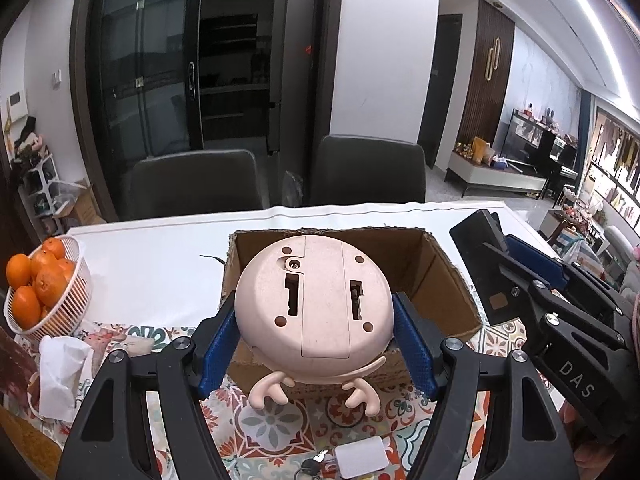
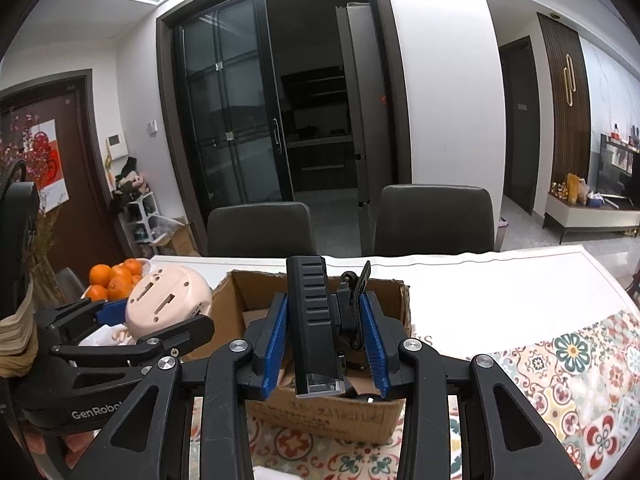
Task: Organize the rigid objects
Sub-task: 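Carry the pink toy and black cable over the box and lower them in, then open both grippers and withdraw them toward the remaining items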
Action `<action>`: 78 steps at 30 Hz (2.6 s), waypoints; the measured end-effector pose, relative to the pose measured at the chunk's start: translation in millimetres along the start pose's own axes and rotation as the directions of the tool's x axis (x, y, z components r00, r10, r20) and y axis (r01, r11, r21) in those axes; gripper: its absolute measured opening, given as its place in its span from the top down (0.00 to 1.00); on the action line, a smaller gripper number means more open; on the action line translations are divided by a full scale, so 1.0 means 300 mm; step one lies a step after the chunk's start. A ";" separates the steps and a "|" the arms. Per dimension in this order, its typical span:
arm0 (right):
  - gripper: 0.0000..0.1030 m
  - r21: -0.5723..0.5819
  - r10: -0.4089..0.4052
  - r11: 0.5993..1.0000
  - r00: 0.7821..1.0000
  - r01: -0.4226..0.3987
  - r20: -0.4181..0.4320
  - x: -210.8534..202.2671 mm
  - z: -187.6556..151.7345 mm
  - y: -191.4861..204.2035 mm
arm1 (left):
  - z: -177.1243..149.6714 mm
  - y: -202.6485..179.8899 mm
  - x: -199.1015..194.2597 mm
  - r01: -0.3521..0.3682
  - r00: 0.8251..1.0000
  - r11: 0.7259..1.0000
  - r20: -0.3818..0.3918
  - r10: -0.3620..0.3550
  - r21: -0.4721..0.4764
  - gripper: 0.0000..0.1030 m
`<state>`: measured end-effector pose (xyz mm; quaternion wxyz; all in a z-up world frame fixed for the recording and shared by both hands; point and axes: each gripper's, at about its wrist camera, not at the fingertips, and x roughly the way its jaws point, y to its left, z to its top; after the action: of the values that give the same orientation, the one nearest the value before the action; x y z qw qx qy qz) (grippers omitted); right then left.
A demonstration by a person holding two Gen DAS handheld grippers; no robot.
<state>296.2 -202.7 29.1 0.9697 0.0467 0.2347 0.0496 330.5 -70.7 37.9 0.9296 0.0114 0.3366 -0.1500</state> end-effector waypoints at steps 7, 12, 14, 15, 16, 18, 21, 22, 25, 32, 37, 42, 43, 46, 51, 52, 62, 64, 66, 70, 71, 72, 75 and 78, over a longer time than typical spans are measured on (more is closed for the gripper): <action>0.64 -0.003 0.007 1.000 0.997 -0.007 -0.071 0.094 0.017 -0.012 | 0.036 0.012 0.088 -0.019 0.998 1.000 -0.056 0.019 -0.001 0.30; 0.64 0.008 0.007 1.000 0.991 -0.006 -0.131 0.163 0.017 -0.035 | 0.049 0.018 0.144 -0.049 0.995 0.999 -0.088 0.049 0.007 0.30; 0.64 0.005 0.000 1.000 0.988 0.001 -0.152 0.188 0.012 -0.041 | 0.050 0.018 0.171 -0.050 0.993 0.999 -0.111 0.051 0.010 0.30; 0.64 0.005 -0.002 1.000 0.987 0.003 -0.158 0.196 0.008 -0.045 | 0.048 0.020 0.185 -0.050 0.991 0.999 -0.121 0.050 0.008 0.30; 0.64 0.002 -0.003 1.000 0.985 0.004 -0.170 0.208 0.002 -0.046 | 0.045 0.023 0.195 -0.049 0.990 0.999 -0.130 0.049 0.007 0.30; 0.64 0.003 -0.006 1.000 0.982 0.007 -0.187 0.228 -0.005 -0.050 | 0.043 0.025 0.224 -0.057 0.987 0.998 -0.149 0.057 0.006 0.30; 0.64 0.010 -0.010 1.000 0.976 0.013 -0.218 0.259 -0.023 -0.064 | 0.034 0.023 0.251 -0.067 0.983 0.998 -0.173 0.069 0.018 0.30; 0.64 0.013 -0.012 1.000 0.975 0.015 -0.223 0.264 -0.028 -0.070 | 0.038 0.019 0.260 -0.067 0.982 0.998 -0.177 0.069 0.021 0.30; 0.64 0.015 -0.012 1.000 0.971 0.016 -0.240 0.279 -0.042 -0.080 | 0.031 0.018 0.281 -0.069 0.978 0.997 -0.195 0.072 0.025 0.30; 0.57 0.036 -0.016 0.999 0.961 0.027 -0.277 0.303 -0.065 -0.096 | 0.011 0.024 0.296 -0.088 0.974 0.996 -0.209 0.092 0.028 0.24; 0.57 0.058 -0.019 0.998 0.963 0.036 -0.269 0.288 -0.071 -0.110 | 0.017 0.014 0.244 -0.106 0.981 0.993 -0.159 0.112 0.046 0.18; 0.52 0.069 -0.022 0.997 0.973 0.039 -0.228 0.235 -0.047 -0.113 | 0.019 0.008 0.162 -0.132 0.987 0.991 -0.090 0.135 0.035 0.16; 0.52 0.062 -0.028 0.997 0.977 0.042 -0.212 0.218 -0.041 -0.109 | 0.018 0.007 0.146 -0.137 0.987 0.990 -0.076 0.139 0.032 0.16; 0.49 0.044 -0.039 0.998 0.984 0.047 -0.175 0.176 -0.027 -0.094 | 0.010 0.008 0.095 -0.147 0.988 0.989 -0.046 0.148 0.020 0.15; 0.44 0.014 -0.052 0.998 0.992 0.054 -0.114 0.089 -0.013 -0.059 | -0.012 0.007 0.008 -0.147 0.989 0.989 0.001 0.147 0.002 0.15; 0.43 0.008 -0.054 0.998 0.993 0.055 -0.102 0.072 -0.013 -0.052 | -0.018 0.008 -0.007 -0.149 0.989 0.989 0.007 0.149 -0.002 0.15; 0.35 -0.002 -0.048 0.999 0.998 0.048 -0.048 -0.054 -0.044 -0.011 | -0.110 0.002 -0.139 -0.160 0.986 0.987 0.051 0.161 -0.026 0.15; 0.34 -0.004 -0.049 0.999 0.998 0.049 -0.043 -0.069 -0.058 -0.003 | -0.132 0.004 -0.155 -0.165 0.984 0.986 0.057 0.166 -0.027 0.15; 0.32 -0.004 -0.044 0.999 0.998 0.044 -0.043 -0.082 -0.078 0.006 | -0.161 0.005 -0.170 -0.175 0.982 0.984 0.061 0.176 -0.028 0.15; 0.32 -0.009 -0.040 0.999 0.998 0.039 -0.052 -0.097 -0.121 0.022 | -0.217 0.011 -0.191 -0.181 0.982 0.983 0.058 0.182 -0.031 0.15; 0.32 -0.009 -0.038 0.999 0.998 0.037 -0.053 -0.101 -0.131 0.023 | -0.234 0.014 -0.195 -0.182 0.981 0.983 0.057 0.184 -0.033 0.15; 0.32 -0.009 -0.037 0.999 0.998 0.037 -0.055 -0.105 -0.143 0.027 | -0.248 0.018 -0.198 -0.181 0.982 0.983 0.052 0.183 -0.035 0.15; 0.32 -0.010 -0.032 0.999 0.998 0.032 -0.063 -0.118 -0.174 0.034 | -0.290 0.025 -0.202 -0.178 0.983 0.983 0.039 0.180 -0.043 0.15; 0.32 -0.022 -0.034 0.999 0.997 0.033 -0.062 -0.130 -0.209 0.046 | -0.338 0.030 -0.206 -0.180 0.983 0.982 0.028 0.182 -0.057 0.15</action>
<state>231.6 -189.3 -7.2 0.9630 0.0312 0.2651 0.0371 224.8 -32.9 -2.4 0.9447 0.0144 0.3228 -0.0558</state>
